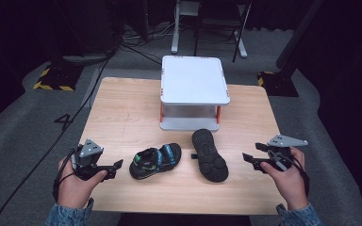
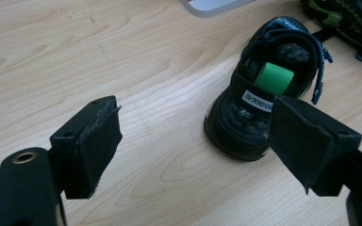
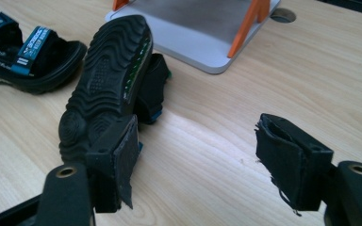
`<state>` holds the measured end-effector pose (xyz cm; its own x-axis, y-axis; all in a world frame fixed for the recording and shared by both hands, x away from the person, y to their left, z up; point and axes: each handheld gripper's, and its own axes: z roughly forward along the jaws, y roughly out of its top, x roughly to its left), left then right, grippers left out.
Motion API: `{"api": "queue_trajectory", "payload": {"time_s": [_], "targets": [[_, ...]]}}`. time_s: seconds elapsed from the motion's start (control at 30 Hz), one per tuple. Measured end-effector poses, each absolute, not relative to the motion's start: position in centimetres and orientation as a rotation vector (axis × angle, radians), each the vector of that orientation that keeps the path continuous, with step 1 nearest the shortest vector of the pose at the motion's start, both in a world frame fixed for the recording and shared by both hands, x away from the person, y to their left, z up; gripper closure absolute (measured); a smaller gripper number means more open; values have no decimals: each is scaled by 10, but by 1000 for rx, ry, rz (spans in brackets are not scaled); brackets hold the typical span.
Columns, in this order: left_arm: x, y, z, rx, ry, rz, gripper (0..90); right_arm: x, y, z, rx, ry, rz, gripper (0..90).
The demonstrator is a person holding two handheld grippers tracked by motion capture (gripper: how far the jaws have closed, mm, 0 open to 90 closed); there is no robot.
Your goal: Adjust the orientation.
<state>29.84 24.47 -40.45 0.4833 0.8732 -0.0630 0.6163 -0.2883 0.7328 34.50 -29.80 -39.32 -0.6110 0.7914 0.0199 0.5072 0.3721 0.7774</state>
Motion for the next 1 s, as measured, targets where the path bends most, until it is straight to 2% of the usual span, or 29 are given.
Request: {"api": "queue_trajectory", "payload": {"time_s": [0.4, 0.83, 1.0], "targets": [[288, 252, -406, 1999, 1246, 474, 225, 345, -249, -397, 1000, 2401, 1129, 298], [280, 259, -412, 2019, 1278, 477, 232, 354, -183, -421, 849, 2534, 1063, 295], [280, 259, -412, 2021, 1277, 472, 229, 356, -177, -428, 839, 2546, 1032, 282]]}}
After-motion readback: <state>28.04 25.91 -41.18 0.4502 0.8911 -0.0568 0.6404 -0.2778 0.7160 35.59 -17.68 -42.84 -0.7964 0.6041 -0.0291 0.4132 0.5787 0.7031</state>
